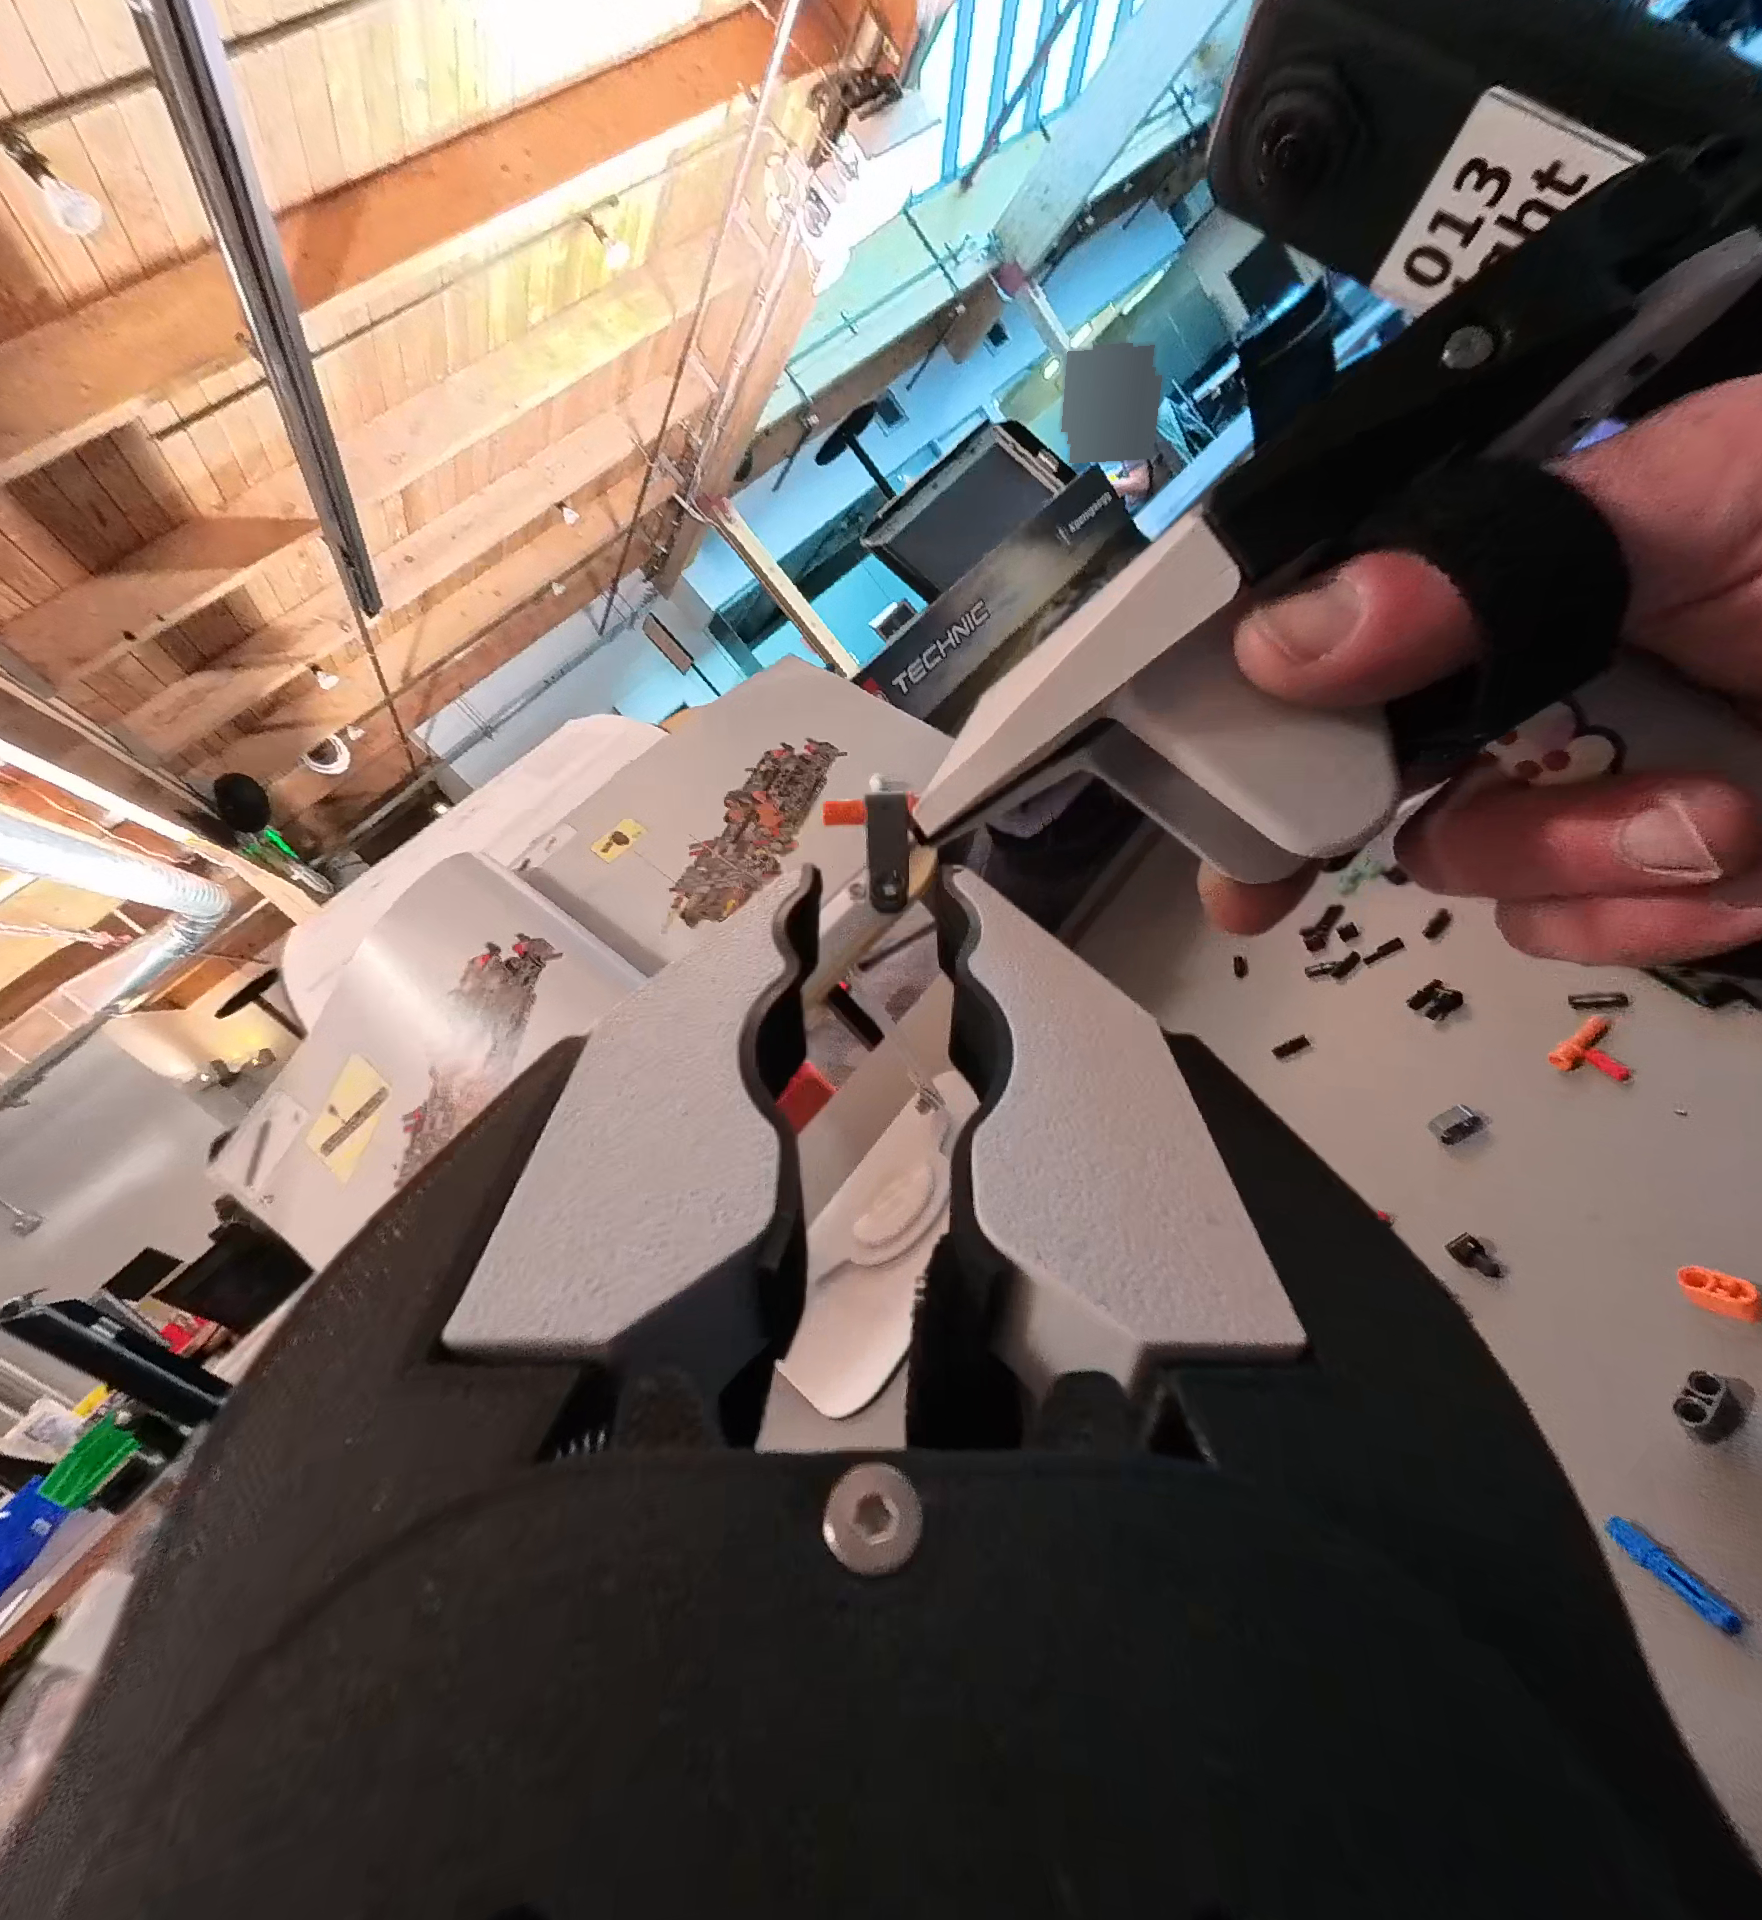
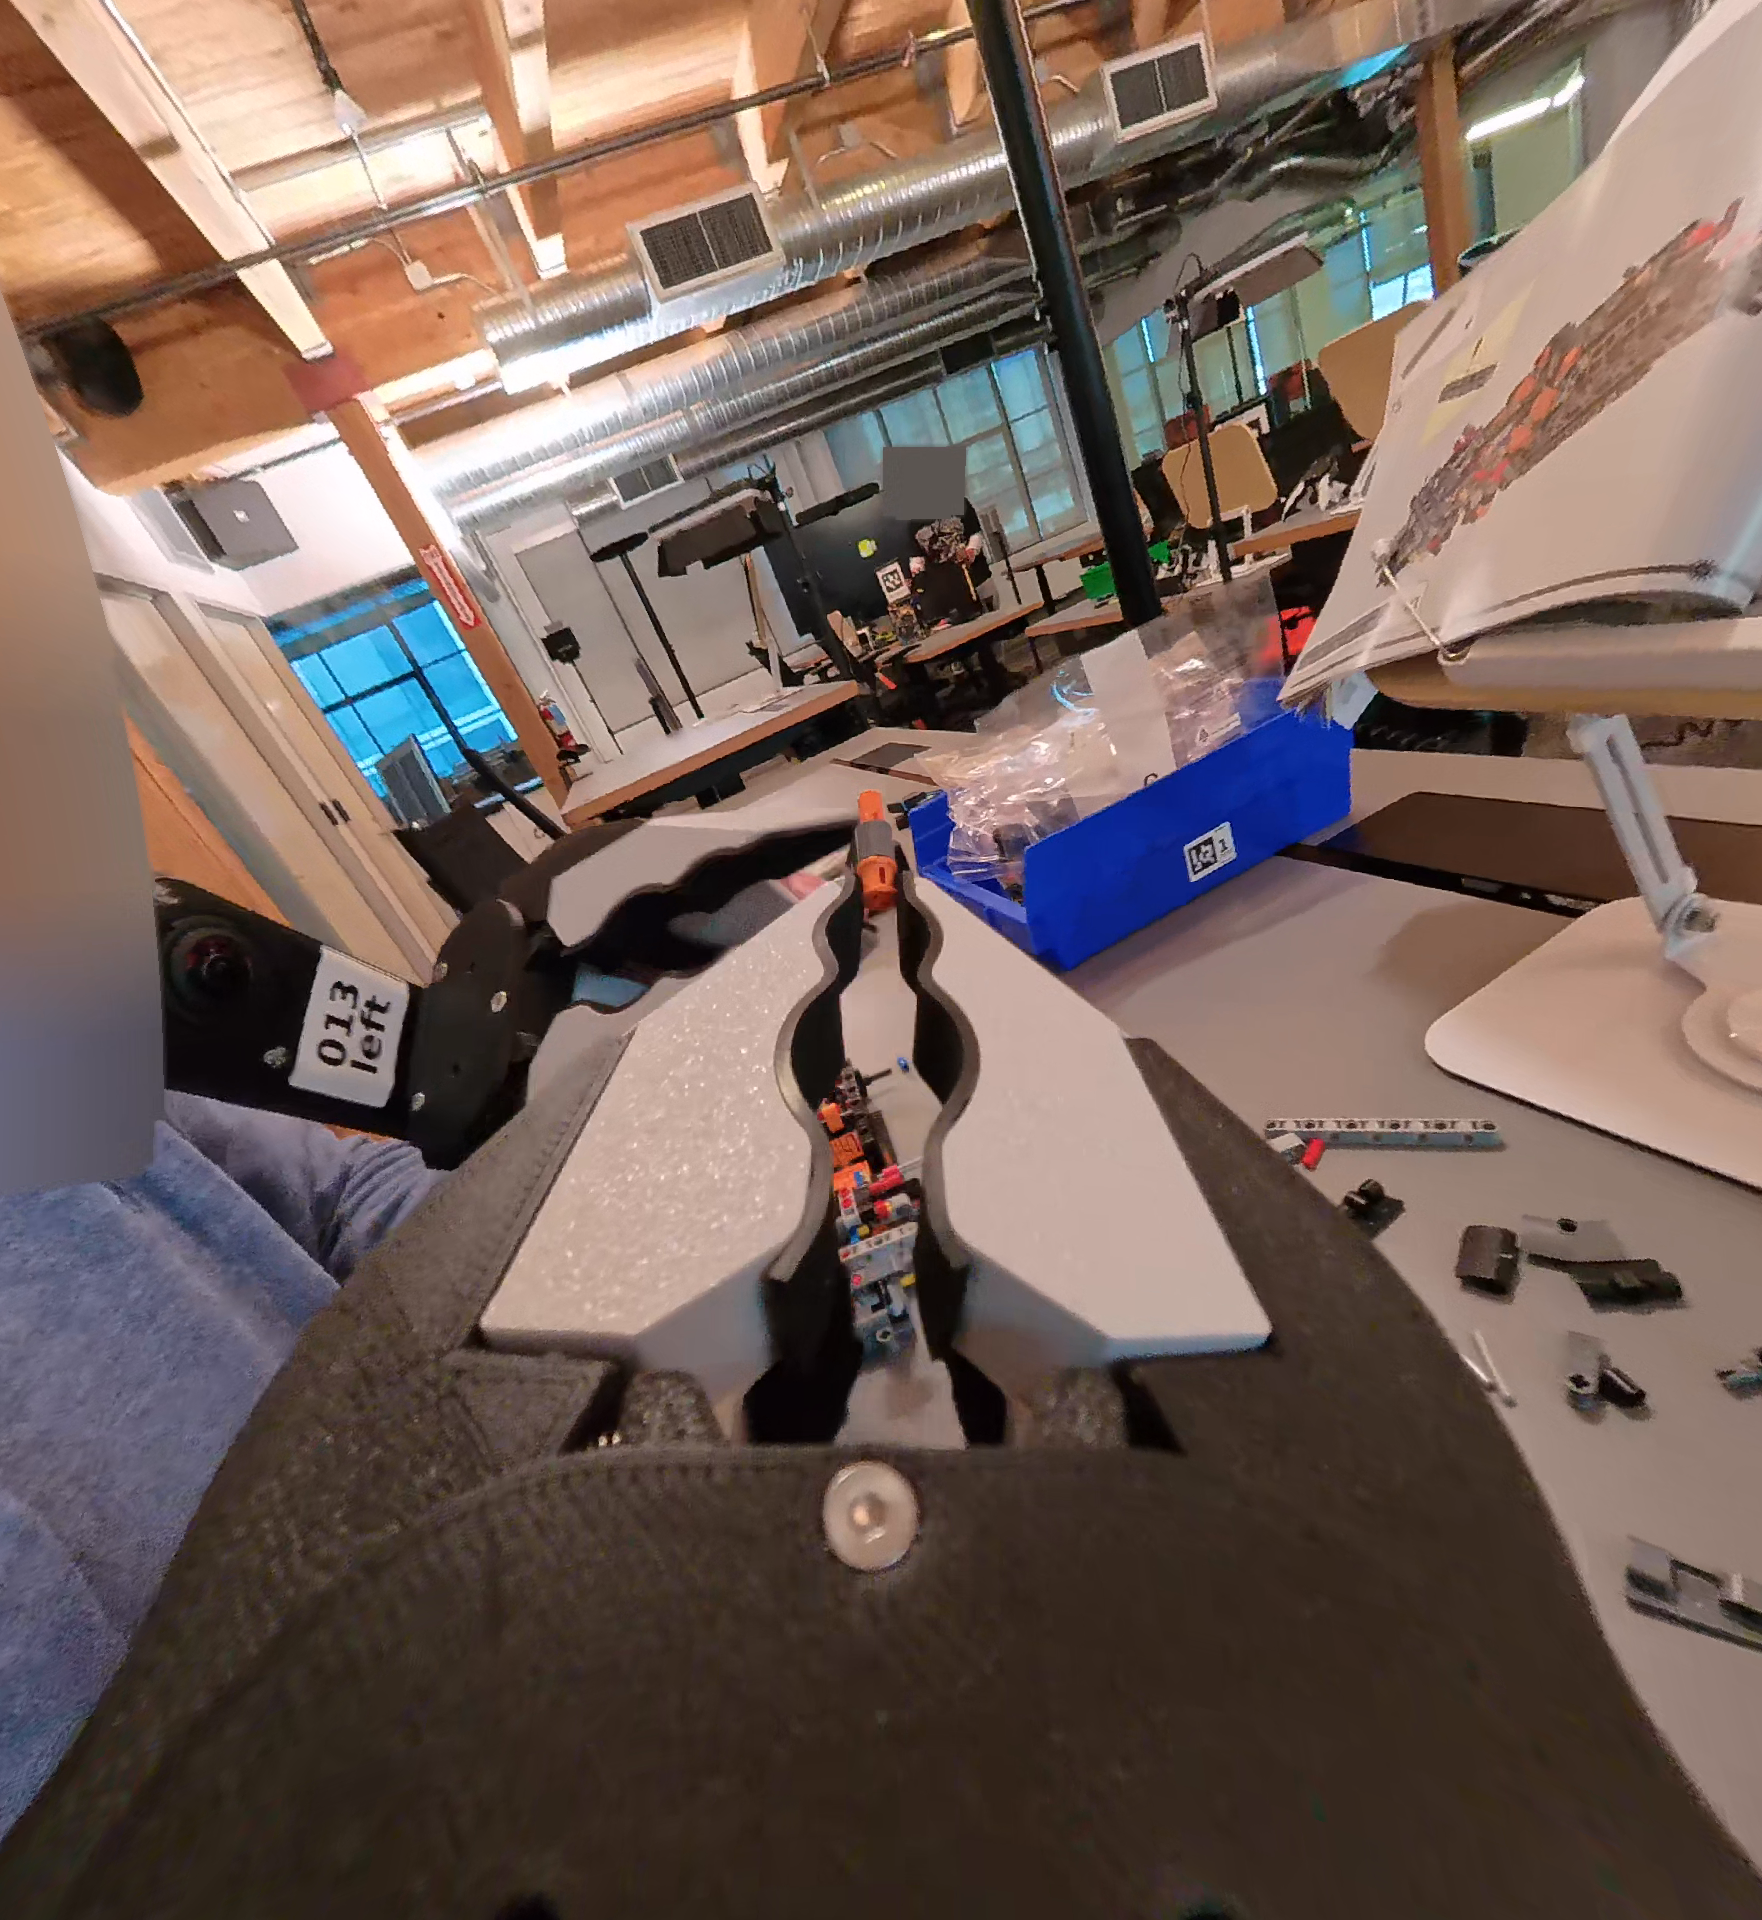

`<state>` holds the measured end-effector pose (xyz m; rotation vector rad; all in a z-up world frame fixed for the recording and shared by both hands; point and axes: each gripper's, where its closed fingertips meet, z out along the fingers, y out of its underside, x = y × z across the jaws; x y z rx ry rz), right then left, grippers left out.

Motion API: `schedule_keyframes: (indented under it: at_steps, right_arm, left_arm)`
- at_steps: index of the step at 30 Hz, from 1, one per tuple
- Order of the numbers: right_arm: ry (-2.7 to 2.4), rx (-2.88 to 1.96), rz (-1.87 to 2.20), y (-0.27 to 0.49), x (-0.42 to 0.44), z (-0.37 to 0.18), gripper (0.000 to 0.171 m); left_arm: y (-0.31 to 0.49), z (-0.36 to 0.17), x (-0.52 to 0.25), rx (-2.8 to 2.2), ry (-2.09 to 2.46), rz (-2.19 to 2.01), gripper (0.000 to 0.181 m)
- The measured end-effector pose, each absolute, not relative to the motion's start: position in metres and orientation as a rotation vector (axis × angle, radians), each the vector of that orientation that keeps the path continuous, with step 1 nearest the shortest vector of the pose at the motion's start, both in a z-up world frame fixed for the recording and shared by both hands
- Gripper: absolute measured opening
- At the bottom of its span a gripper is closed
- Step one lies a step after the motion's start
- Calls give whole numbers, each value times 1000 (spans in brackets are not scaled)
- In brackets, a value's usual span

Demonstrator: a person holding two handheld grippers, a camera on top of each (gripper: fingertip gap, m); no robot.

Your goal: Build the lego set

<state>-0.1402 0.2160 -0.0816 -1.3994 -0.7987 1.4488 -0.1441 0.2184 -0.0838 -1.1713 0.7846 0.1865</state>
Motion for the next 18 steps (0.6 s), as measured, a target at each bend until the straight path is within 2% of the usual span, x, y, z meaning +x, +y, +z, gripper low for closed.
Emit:
schedule_keyframes:
  at_steps: [6, 18]
  right_arm:
    - [-884, -1406, 1315, 211, -139, -85, 4]
    - [-1133, -1516, 1126, 169, -146, -143, 4]
  left_arm:
    - [207, -79, -157, -1203, 782, 151, 29]
    - [162, -120, -219, -1464, 821, 95, 12]
